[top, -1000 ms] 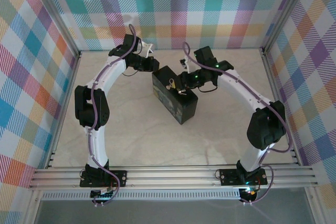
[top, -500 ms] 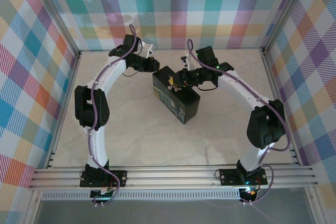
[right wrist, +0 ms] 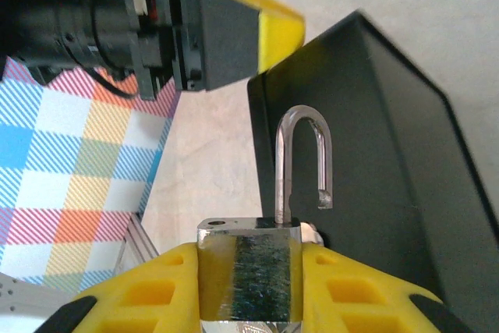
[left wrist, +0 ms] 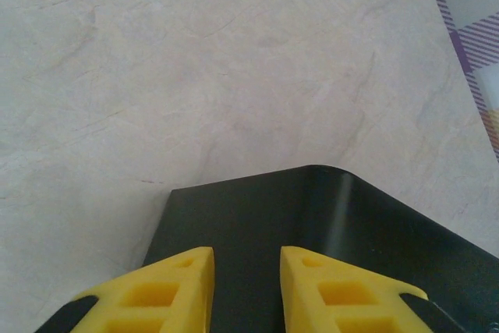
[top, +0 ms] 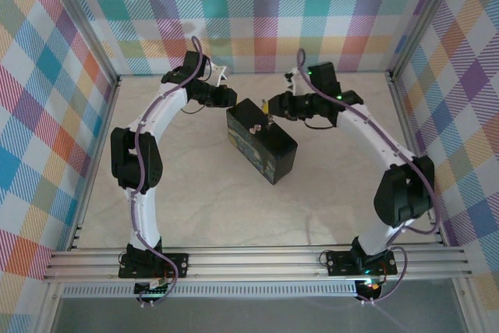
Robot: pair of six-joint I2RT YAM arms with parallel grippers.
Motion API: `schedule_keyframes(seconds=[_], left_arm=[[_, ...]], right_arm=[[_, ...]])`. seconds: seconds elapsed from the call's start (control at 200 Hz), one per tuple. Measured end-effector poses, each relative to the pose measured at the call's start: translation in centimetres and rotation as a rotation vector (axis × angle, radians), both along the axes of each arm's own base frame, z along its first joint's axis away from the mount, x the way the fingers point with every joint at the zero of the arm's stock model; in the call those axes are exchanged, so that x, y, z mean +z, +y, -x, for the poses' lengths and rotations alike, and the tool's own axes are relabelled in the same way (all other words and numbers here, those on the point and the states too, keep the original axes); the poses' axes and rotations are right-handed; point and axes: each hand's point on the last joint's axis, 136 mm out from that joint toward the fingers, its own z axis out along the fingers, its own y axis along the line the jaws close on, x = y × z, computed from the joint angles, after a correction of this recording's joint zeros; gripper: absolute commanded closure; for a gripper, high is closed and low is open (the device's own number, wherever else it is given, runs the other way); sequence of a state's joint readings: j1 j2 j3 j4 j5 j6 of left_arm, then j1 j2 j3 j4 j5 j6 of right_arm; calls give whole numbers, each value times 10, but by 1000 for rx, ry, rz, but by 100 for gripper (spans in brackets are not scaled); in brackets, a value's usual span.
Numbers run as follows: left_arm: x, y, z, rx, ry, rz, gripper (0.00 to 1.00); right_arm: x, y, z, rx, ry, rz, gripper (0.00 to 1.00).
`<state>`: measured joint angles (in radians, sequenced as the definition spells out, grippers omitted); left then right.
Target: Unlock a padlock with a key
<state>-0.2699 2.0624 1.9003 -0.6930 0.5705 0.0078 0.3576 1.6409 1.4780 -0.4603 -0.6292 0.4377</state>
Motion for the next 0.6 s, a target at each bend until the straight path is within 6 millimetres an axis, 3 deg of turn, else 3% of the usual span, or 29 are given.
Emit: schedule_keyframes(seconds=[0.11,0.22,0.415,0.6], left_arm=[[5,3,1,22,12,-13,66],[19,6,-3,42,-13,-22,65],[50,18,-1,97,-70,-42,63],[68,28,7,134,-99,-61,63]], right_arm=[[3,-36,-5,-83,-10,-3,70],[-16,-77,-14,-193,27,26,70],[-100,-144,-15,-398,198,157,67],[-175,-178,2,-506,349,317,65]])
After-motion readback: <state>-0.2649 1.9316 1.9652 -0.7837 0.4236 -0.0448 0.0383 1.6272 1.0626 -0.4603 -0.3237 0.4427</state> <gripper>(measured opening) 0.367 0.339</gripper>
